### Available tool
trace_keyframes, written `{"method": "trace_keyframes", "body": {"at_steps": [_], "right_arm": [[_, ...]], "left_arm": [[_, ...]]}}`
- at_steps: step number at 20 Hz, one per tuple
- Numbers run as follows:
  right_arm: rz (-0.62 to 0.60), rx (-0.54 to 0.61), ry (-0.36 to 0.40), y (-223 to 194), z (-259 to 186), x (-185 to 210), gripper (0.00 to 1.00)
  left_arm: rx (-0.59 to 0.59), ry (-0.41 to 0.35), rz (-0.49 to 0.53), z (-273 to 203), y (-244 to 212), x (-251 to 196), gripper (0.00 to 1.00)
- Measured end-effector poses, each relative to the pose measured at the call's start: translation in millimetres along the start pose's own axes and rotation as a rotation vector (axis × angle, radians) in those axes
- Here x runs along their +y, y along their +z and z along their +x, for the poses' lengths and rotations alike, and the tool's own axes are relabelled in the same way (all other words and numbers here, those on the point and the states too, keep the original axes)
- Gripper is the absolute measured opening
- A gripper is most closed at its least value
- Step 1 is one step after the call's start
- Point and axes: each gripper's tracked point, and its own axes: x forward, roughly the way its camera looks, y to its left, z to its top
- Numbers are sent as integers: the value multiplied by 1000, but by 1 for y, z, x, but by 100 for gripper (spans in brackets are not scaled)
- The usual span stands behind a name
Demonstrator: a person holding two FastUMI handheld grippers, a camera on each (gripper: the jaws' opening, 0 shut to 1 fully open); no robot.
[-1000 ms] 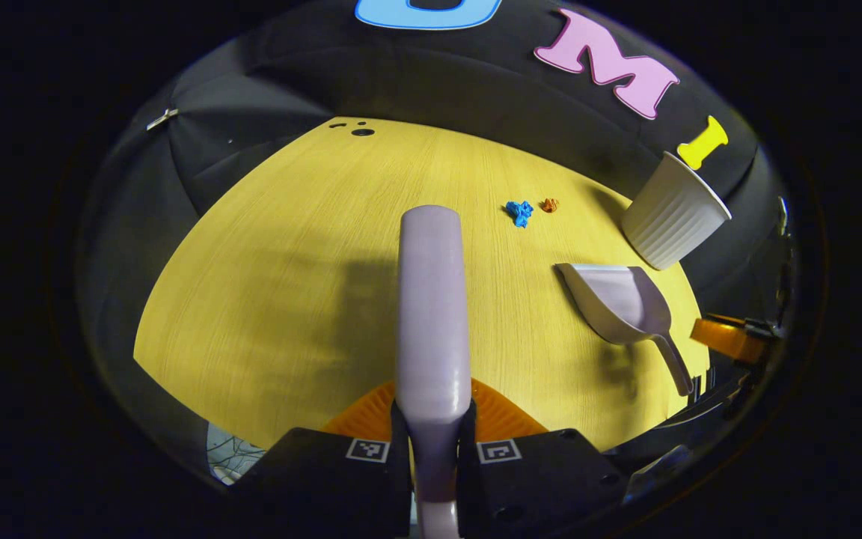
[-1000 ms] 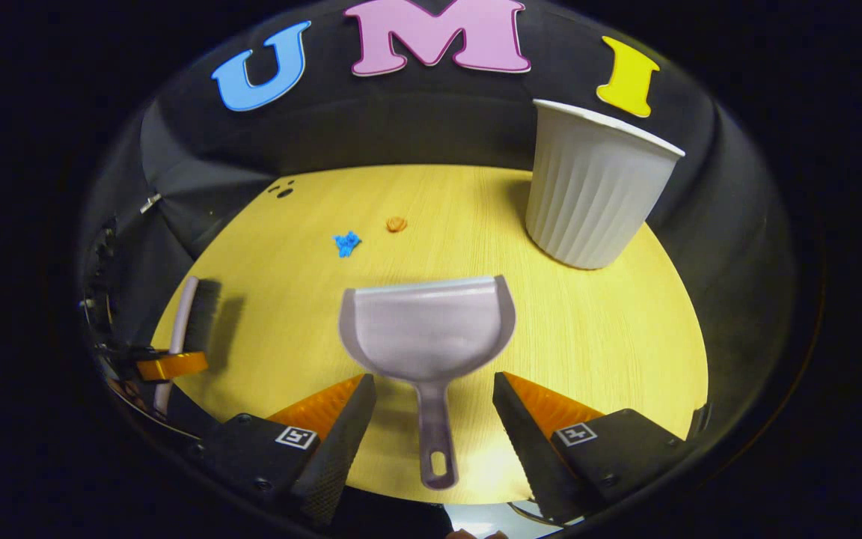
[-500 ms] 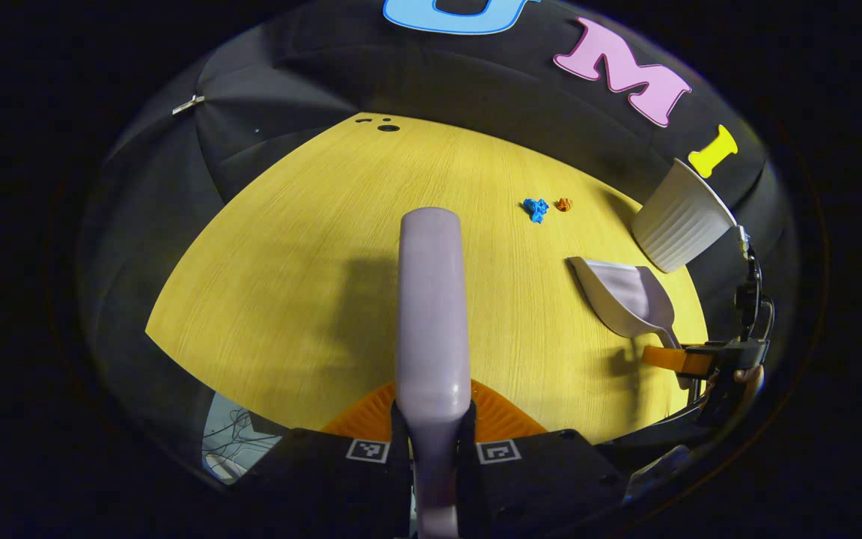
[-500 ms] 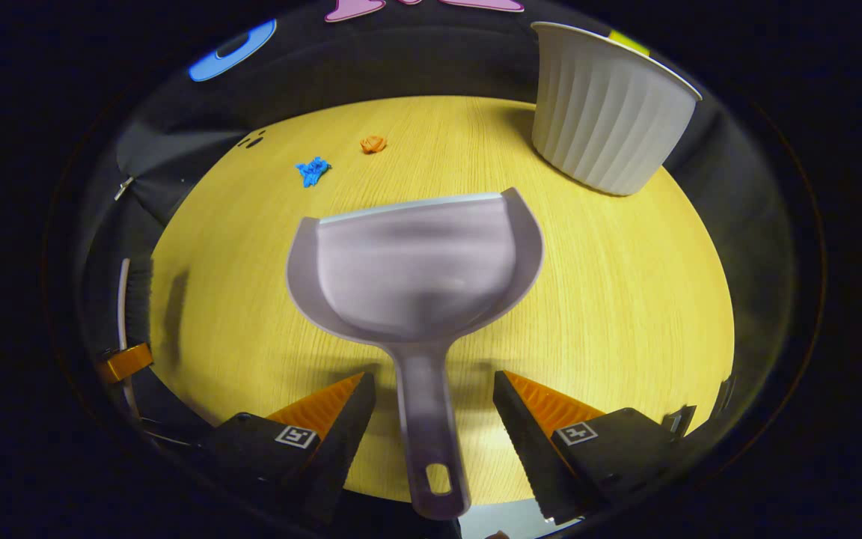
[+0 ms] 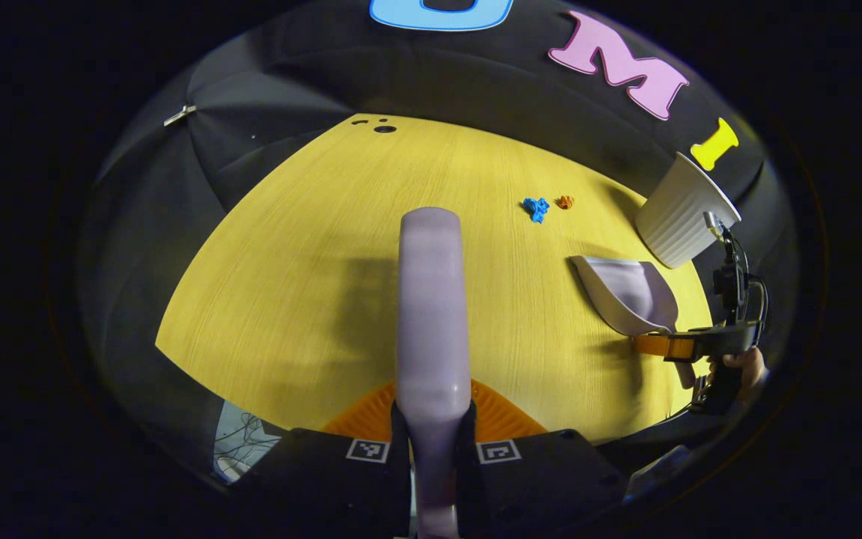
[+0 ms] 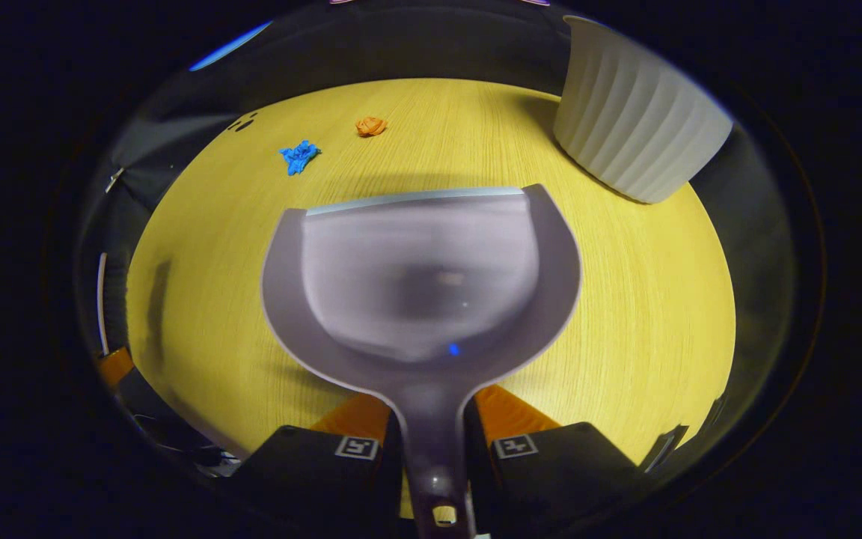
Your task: Pick up the small broom and dustpan from the desktop, sweep the trash into the dustpan with the broom, and then empty the trash into the garbage bin.
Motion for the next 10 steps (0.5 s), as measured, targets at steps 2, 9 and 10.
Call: {"method": "trace_keyframes", "body": {"at_steps": [2,9,10], "right_arm": [[-13,2,9,3,2,-1,39],[-71,-8,58,0,0,-2,36],[-81,-8,58,1,-1,-3,35]], "left_arm": [[8,-5,18,6,6,-7,28],[58,-29,116,36,41,-28,28],[70,-22,131,43,48,-28,28]]}}
